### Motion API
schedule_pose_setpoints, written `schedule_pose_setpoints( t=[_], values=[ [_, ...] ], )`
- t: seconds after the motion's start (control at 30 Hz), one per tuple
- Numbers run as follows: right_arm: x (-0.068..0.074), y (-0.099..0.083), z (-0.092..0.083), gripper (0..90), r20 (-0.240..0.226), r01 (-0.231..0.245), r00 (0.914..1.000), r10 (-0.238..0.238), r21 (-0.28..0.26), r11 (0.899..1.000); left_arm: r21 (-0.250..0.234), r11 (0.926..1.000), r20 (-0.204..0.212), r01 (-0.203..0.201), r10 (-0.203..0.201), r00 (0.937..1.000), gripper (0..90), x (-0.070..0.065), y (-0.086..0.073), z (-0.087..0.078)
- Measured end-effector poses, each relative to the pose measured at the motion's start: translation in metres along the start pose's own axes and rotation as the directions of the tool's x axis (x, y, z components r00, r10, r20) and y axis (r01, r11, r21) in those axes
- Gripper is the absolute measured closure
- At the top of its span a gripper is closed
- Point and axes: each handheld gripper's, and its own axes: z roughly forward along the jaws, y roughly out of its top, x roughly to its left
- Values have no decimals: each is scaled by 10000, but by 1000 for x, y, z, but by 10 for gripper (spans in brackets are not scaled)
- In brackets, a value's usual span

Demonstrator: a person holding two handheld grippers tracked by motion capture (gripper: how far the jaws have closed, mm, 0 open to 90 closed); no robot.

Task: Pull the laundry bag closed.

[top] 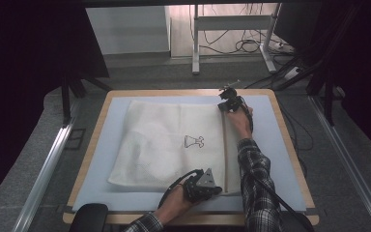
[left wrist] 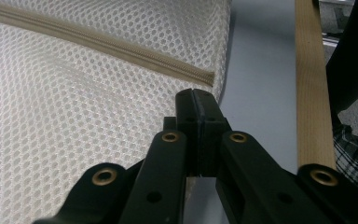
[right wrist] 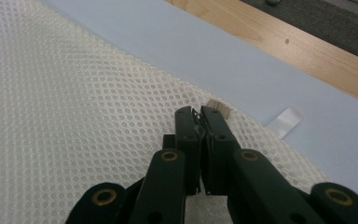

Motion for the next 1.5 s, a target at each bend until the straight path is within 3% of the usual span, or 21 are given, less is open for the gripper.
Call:
schedule_pose_setpoints(
  t=[0.1,0.4,0.63,0.8,1.03,1.5],
  values=[
    [1,2,2,861,180,-125,9998,123,75,9999,8,10000,-10,4,-4,10000,900,0,0,0],
    [6,2,-3,832,199,130,9997,-129,-26,9999,-22,9999,48,98,-98,9999,900,1,0,0],
    [9,0,-13,713,122,267,9996,-263,-291,9992,-62,9999,-3,133,-133,9999,891,0,0,0],
    [14,-3,-20,634,130,400,9991,-395,-389,9984,-161,9980,180,605,-602,9980,811,4,3,-4],
    [21,-13,-28,527,-145,341,9993,-349,-505,9981,-22,9992,39,411,-411,9991,655,0,8,-5],
    [33,-31,-40,401,-716,401,9964,-447,-651,9971,224,9982,-362,558,-550,9978,437,-1,8,1]
  ],
)
